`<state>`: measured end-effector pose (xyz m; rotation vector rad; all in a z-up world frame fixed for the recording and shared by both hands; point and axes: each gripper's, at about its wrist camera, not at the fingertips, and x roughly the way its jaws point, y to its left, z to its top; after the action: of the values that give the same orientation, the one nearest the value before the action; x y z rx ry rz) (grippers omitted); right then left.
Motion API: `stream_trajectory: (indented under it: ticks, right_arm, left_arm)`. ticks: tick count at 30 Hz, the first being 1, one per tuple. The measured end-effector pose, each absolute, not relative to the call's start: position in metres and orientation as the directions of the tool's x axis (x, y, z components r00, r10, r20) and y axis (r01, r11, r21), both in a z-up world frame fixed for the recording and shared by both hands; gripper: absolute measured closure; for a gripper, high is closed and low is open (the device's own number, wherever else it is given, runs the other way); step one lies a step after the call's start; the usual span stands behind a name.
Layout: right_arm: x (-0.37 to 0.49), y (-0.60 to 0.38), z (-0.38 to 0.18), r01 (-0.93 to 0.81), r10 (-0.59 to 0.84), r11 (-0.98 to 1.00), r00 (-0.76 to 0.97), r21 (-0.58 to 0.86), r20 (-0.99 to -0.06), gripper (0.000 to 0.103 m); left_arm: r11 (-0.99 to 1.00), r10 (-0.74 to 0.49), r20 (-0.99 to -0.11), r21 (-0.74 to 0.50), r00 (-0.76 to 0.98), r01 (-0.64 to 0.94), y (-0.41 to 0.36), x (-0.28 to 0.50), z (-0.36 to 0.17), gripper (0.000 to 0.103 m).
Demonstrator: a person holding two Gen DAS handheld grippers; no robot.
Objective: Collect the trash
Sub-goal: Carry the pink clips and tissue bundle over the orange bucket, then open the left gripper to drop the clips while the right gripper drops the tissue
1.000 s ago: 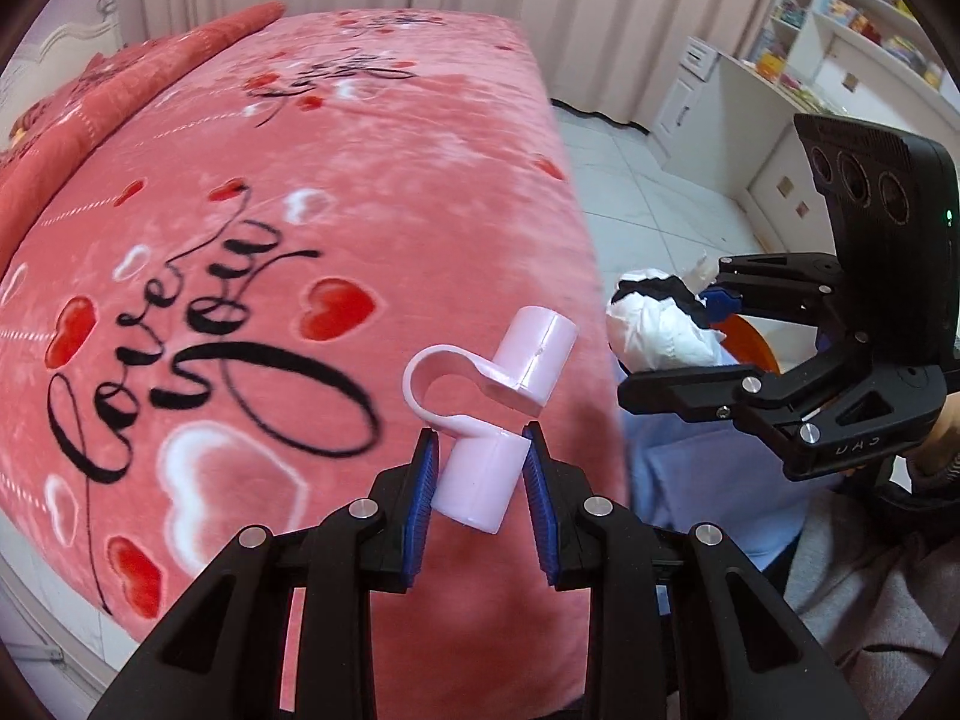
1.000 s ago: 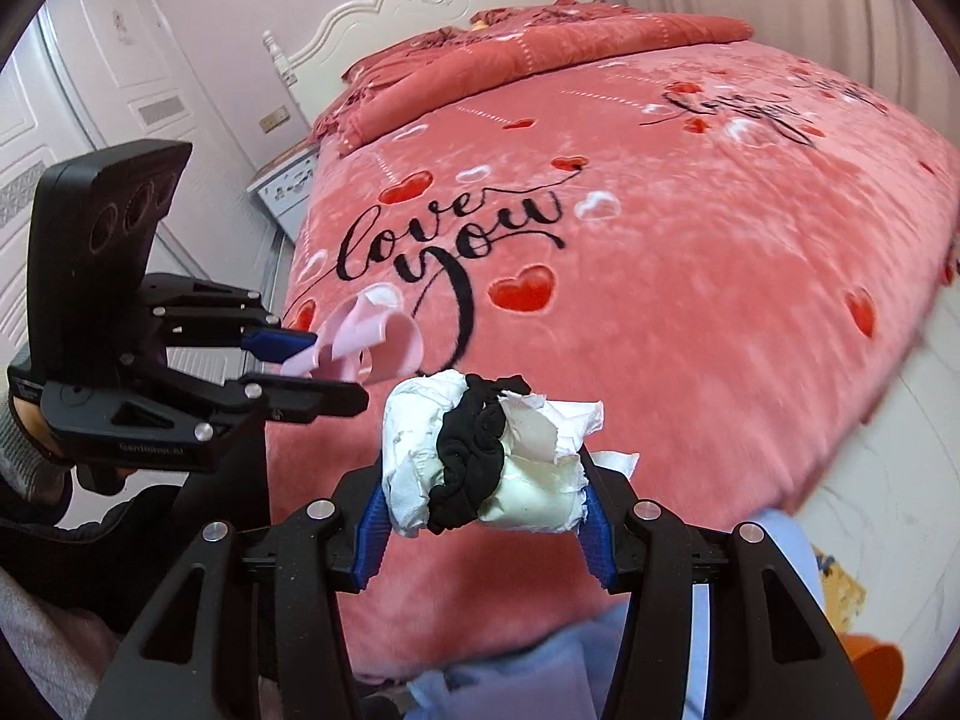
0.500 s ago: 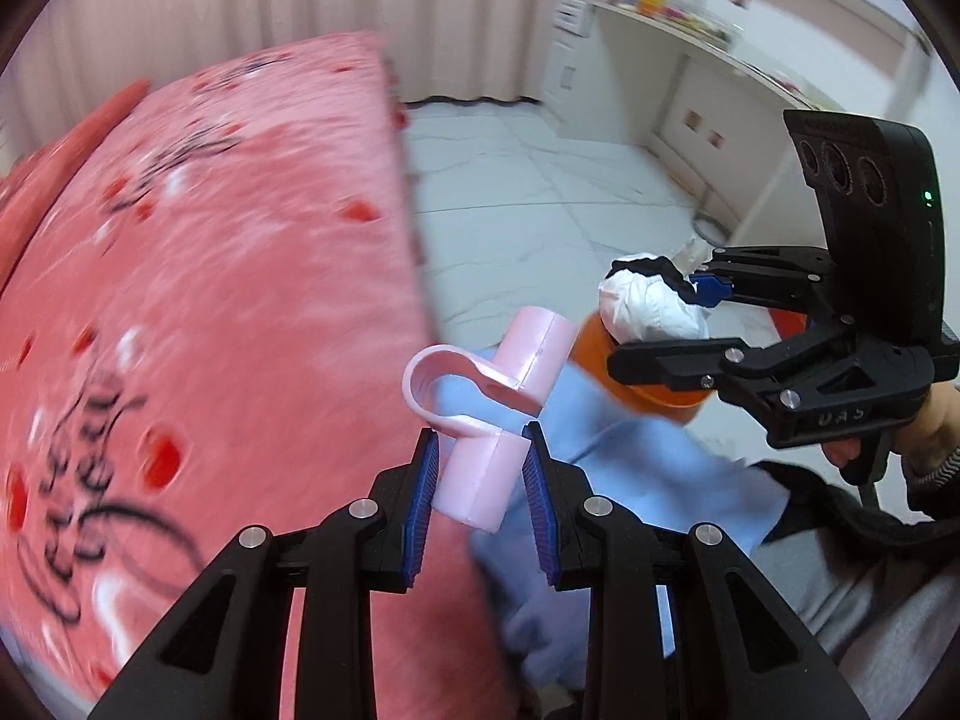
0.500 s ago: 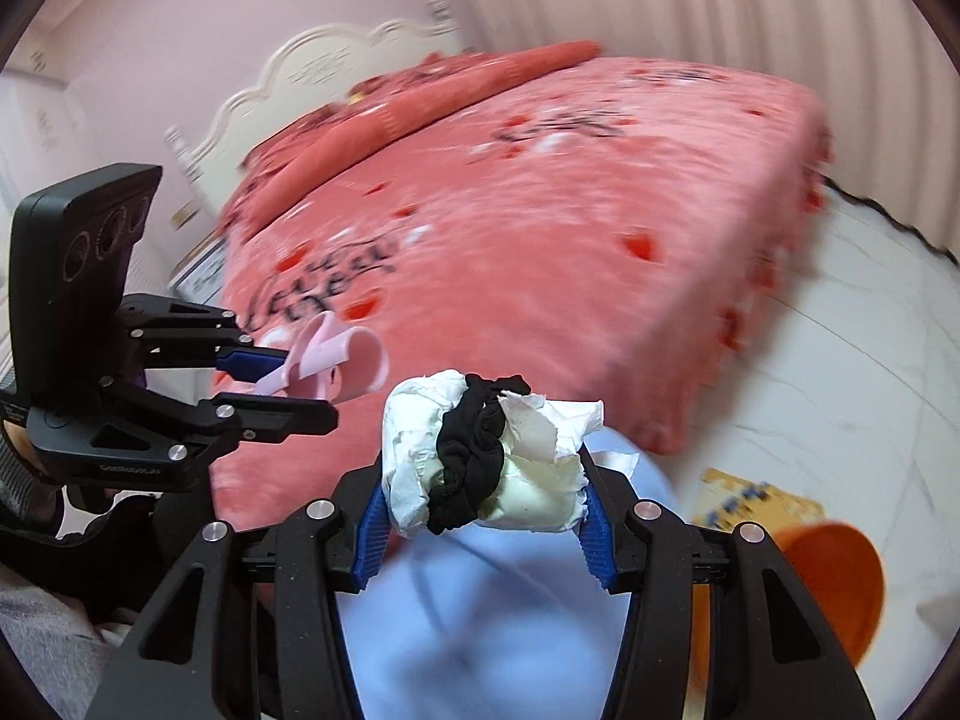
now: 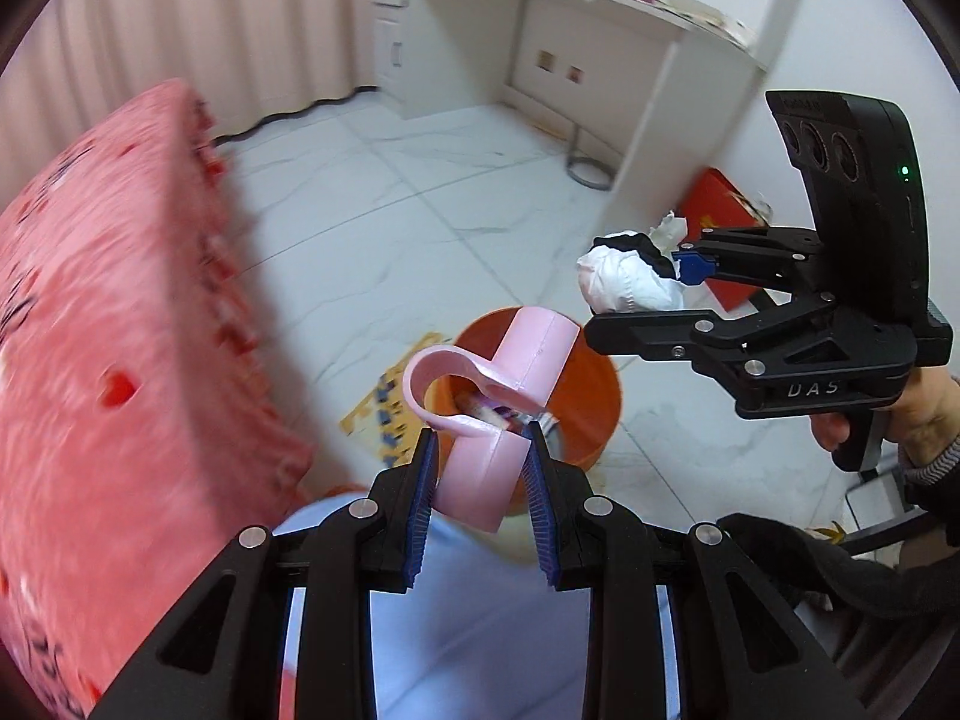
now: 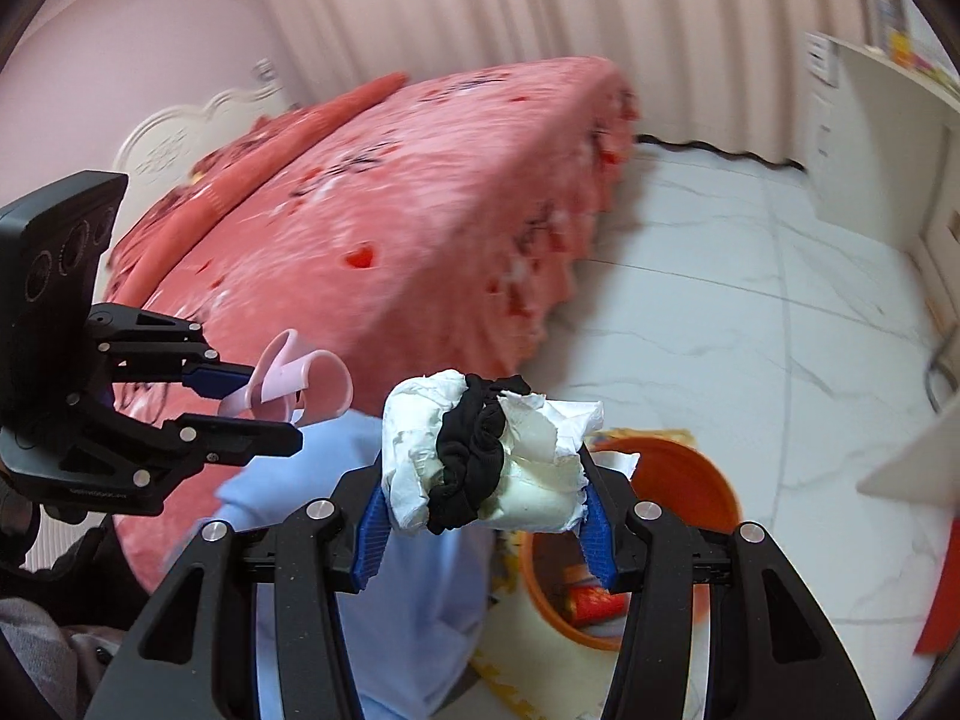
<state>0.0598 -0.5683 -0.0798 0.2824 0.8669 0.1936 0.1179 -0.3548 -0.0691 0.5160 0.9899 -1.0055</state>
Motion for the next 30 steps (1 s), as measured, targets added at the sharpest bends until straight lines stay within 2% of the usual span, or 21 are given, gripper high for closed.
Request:
stream_trajectory:
  ticks: [15,18,20,30]
  right_arm:
    - [0.038,-0.661,-0.139,0.170,0.195,0.915,0.608,0.367,-0.769,0.051]
    - [0.037,-0.666,-0.146,0.191,0.193,0.907,0.603,0.374,-0.774,0.051]
    - [0.038,-0.667,-0.150,0.197,0.196,0.904,0.597,0.379,-0.778,0.051]
    - [0.056,-0.651,-0.154,0.165,0.224,0.907,0.589,0.387,-0.776,0.049]
  left_arm:
    - [0.382,-0.393,-0.919,-0.130,0.033,0.915,-0.456,0.141,-0.137,0.072]
    - [0.374,-0.383,-0.924,-0.137,0.018,0.917,-0.464,0.142,-0.143,0.065]
    - [0.383,-0.368,-0.929,-0.111,0.041,0.917,-0.468,0.142,-0.145,0.047]
    - [0.421,-0.358,-0.932,-0.108,0.056,0.901,-0.456,0.145,-0.140,0.047]
